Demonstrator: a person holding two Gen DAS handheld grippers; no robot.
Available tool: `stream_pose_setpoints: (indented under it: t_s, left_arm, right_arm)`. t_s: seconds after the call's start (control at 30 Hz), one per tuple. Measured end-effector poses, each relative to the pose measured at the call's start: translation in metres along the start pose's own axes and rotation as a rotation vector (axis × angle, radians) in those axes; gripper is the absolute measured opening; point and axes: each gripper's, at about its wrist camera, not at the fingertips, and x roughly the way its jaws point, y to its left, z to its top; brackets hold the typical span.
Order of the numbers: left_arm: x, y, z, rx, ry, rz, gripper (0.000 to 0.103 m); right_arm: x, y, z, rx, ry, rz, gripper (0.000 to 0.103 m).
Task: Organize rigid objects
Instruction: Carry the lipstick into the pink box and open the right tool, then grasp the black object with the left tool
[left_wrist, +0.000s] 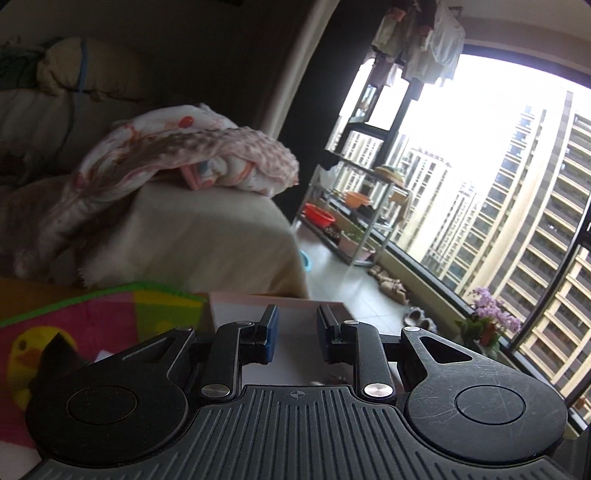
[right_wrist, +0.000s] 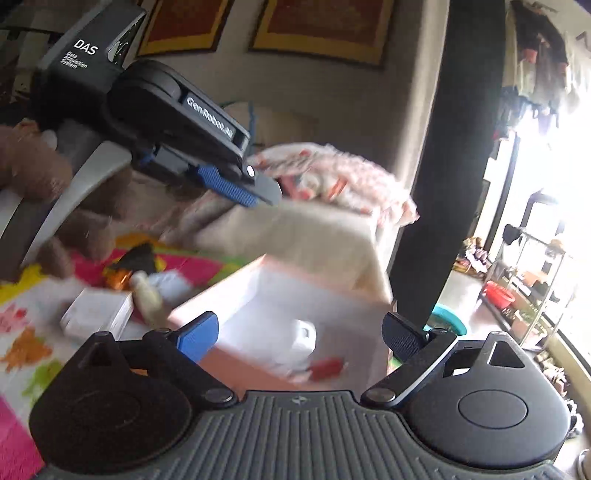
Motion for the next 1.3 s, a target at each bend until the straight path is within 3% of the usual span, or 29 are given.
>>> stream_pose_setpoints:
  t_s: [0.17,0.27,0.33,0.43,0.6,0.73,0.87,0.93,1.03,1.1,1.3]
  left_arm:
    - [-0.042,0.061,-0.038,-0.016,-0.037,0.151,0.025]
    - [-0.063,0.091,-0.056,-0.077,-0.001,0.183,0.025]
    - [-0.070,0.099,-0.067,-0.088,0.028,0.172,0.025]
    - [-0.072,0.098,-0.077,-0.070,0.071,0.186,0.025]
    - [-0.070,0.107,-0.067,-0.139,0.007,0.271,0.025]
    - [-0.047,0.103,-0.038,0.011,0.023,0.241,0.025]
    - [-0.011,0.104,-0.011,0.185,0.079,0.297,0.027]
    - [0.002,0.117,-0.002,0.175,0.098,0.300,0.027]
    - [0.020,0.139,0.002,0.096,0.158,0.223,0.028]
    - [0.026,0.146,0.001,0.084,0.167,0.190,0.042]
    - [0.022,0.151,-0.003,0.110,0.183,0.163,0.048]
  right_arm:
    - [-0.008,0.017,-0.035,0.059,0.095,0.084,0.097]
    - [-0.005,0.022,-0.043,0.151,0.168,0.165,0.097]
    - [-0.003,0.027,-0.045,0.205,0.188,0.222,0.097]
    - [0.004,0.035,-0.049,0.217,0.205,0.234,0.097]
    - [0.008,0.040,-0.051,0.204,0.226,0.222,0.097]
    - [0.008,0.039,-0.051,0.215,0.228,0.210,0.097]
    - [0.010,0.039,-0.052,0.220,0.243,0.209,0.097]
    - [0.010,0.039,-0.053,0.220,0.242,0.207,0.097]
    - [0.008,0.040,-0.053,0.215,0.233,0.226,0.097]
    - [0.007,0.042,-0.053,0.205,0.229,0.238,0.097]
    - [0.008,0.043,-0.053,0.203,0.237,0.246,0.097]
